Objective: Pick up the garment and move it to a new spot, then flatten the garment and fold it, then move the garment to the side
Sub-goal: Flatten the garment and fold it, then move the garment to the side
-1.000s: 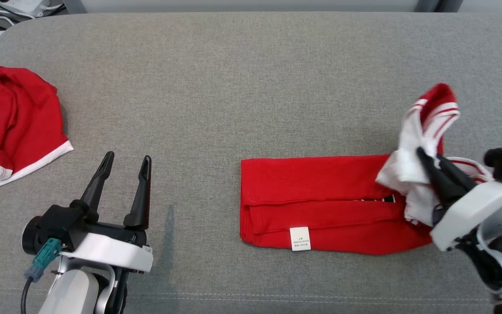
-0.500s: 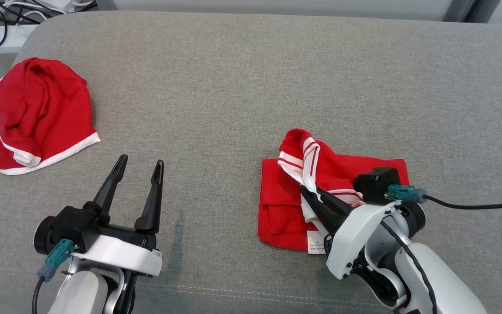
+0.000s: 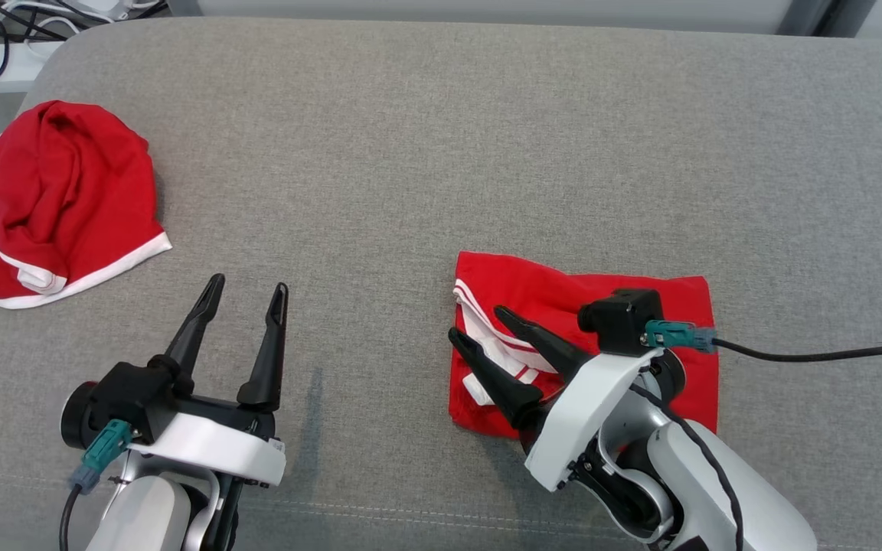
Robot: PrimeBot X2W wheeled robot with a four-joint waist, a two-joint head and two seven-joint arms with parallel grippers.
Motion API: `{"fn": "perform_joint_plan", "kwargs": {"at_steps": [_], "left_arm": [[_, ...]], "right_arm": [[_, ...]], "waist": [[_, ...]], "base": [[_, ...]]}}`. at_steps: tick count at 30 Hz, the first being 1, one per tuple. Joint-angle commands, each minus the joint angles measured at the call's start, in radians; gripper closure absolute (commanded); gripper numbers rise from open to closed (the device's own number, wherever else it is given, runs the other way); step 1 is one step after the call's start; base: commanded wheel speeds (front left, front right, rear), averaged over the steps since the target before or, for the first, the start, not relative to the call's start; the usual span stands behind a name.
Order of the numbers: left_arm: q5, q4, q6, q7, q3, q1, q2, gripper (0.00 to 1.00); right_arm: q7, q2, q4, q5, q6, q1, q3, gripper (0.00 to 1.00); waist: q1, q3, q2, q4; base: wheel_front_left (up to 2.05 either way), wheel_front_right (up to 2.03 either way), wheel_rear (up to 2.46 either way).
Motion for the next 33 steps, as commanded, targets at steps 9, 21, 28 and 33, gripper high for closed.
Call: {"fn": "perform_joint_plan", "kwargs": {"at_steps": [9,21,28,33], "left_arm": [[-0.008,-0.027,0.016,-0.008,0.047,-0.038,0.031,0.00],[-0.033,-0.029,0.050,-0.006,0.083,0.000,0.043,0.00],[-0.038,-0.041,0.068,-0.007,0.112,0.048,0.059,0.00],[-0.039,-0.051,0.067,-0.006,0.108,0.052,0.064,0.00]], "right_arm": [[-0.229,-0.130,-0.225,-0.101,0.000,0.057,-0.200,0.00],[-0.389,-0.170,-0.147,-0.333,0.000,0.286,-0.512,0.00],[-0.398,-0.126,-0.135,-0.319,0.000,0.361,-0.537,0.00],[-0.398,-0.126,-0.124,-0.299,0.000,0.364,-0.544,0.00]], "waist": [[0.0000,-0.012,0.0000,-0.037],[0.0000,-0.032,0.0000,-0.067],[0.0000,-0.043,0.0000,-0.087],[0.0000,-0.037,0.0000,-0.069]], "base": [[0.00,0.00,0.00],[0.00,0.00,0.00],[0.00,0.00,0.00],[0.00,0.00,0.00]]}}
